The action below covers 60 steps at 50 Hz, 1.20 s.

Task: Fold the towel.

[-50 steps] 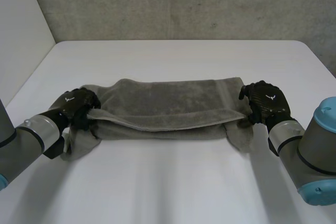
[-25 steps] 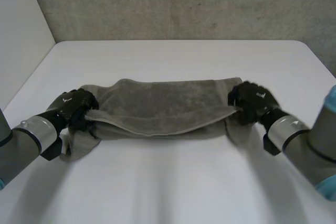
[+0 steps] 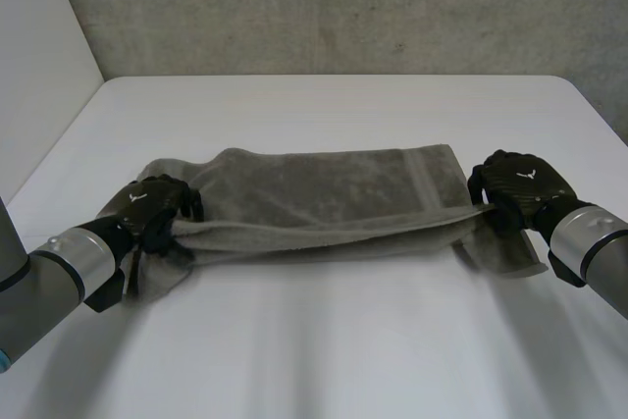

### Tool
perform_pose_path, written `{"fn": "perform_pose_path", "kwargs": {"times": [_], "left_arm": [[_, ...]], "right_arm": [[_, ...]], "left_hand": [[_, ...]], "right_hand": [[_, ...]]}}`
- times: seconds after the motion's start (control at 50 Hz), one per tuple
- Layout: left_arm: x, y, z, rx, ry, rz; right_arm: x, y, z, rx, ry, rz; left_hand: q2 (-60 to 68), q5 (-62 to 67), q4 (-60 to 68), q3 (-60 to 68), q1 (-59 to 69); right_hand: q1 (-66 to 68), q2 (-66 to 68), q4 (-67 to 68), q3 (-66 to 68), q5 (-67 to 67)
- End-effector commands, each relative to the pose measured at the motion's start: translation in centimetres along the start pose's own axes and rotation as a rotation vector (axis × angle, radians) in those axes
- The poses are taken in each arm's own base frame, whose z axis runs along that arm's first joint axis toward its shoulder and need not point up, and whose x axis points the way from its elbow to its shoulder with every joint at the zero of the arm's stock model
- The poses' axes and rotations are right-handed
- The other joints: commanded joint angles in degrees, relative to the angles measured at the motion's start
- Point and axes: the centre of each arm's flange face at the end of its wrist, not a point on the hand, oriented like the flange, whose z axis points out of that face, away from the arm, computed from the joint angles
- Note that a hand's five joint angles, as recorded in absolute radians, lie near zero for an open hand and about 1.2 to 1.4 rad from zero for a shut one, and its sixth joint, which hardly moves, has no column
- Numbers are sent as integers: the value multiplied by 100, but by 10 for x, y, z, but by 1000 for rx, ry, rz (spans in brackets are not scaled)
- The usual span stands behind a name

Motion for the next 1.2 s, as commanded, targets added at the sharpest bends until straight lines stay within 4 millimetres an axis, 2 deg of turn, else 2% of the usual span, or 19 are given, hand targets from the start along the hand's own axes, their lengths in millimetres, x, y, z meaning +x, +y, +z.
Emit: {"fn": "perform_pose_path", "kwargs": {"times": [0.02,0.2,0.42,0.6,0.7,0.96,1.08,1.2], "left_arm": [[-1,0,0,-3,-3,39],[-3,-2,-3,-35,10,87],[0,-4,-14,-99,154,88],[0,-3,-15,-124,165,121],[-2,-5,-15,-127,162,118],[-22,-13,-18,-141,117,145],[-28,-15,-18,-142,100,137],[-29,-15,-18,-142,98,136]], "right_arm": [[6,3,2,-6,14,1],[10,1,4,2,23,-18],[7,5,4,-10,17,-42],[5,6,4,-15,8,-41],[4,6,4,-15,6,-43],[4,6,4,-16,4,-42],[3,7,4,-19,4,-42],[3,8,4,-23,2,-42]], "left_hand": [[-134,39,-336,-297,-121],[-134,39,-336,-297,-121],[18,190,-336,-297,30],[1412,1585,-336,-297,1425],[1397,1570,-336,-297,1410],[1279,1452,-336,-297,1292],[54,226,-336,-297,66],[18,190,-336,-297,30]], "right_hand": [[397,425,-437,-249,338],[397,425,-437,-249,338],[397,425,-437,-249,338],[397,425,-437,-249,338],[397,425,-437,-249,338],[397,425,-437,-249,338],[397,425,-437,-249,338],[397,425,-437,-249,338]]}}
